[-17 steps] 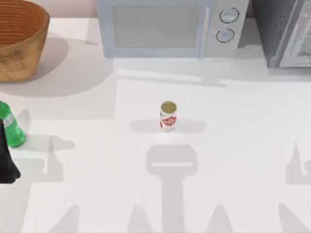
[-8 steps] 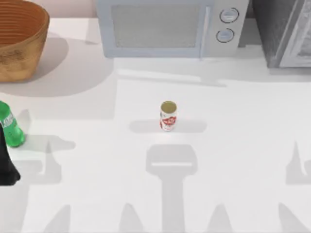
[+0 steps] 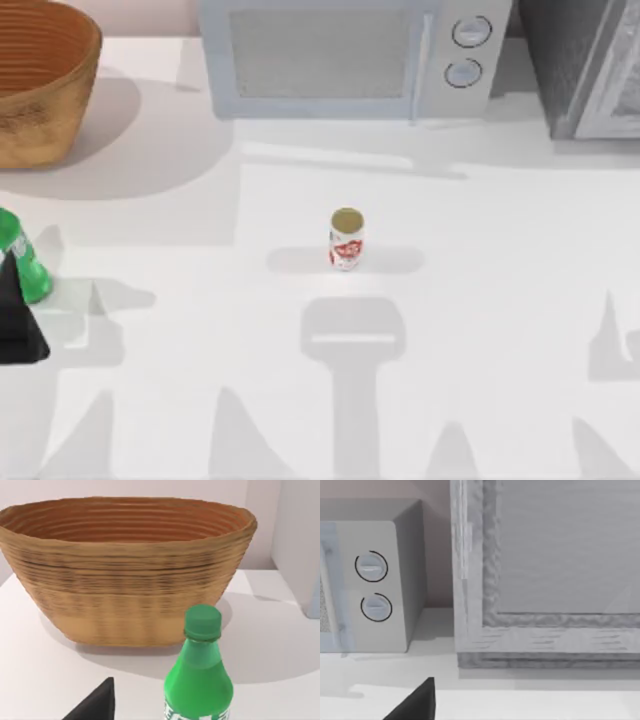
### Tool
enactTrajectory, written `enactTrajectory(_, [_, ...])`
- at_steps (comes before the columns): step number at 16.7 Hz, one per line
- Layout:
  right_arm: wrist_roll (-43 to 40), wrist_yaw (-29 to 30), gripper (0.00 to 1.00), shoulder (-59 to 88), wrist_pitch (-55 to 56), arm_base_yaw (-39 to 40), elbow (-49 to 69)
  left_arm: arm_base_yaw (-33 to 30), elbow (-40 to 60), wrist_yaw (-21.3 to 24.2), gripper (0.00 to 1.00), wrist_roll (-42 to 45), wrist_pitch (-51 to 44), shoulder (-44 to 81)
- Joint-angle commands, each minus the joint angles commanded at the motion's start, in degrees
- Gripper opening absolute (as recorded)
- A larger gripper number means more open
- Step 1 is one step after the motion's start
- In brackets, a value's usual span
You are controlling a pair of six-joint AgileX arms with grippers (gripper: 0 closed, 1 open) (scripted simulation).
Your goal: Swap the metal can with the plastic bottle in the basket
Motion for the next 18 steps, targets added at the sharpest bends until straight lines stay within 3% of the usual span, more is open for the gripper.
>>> enactTrajectory(13, [0.0, 0.0, 1.0, 0.0, 0.0, 0.0, 0.0, 3.4, 1.9, 5.8, 1.0, 1.6, 57.3, 61.5])
enactTrajectory(18, [0.0, 0.0, 1.0, 0.0, 0.0, 0.0, 0.0, 4.5, 2.3, 7.5, 1.0, 2.0, 74.6, 81.0])
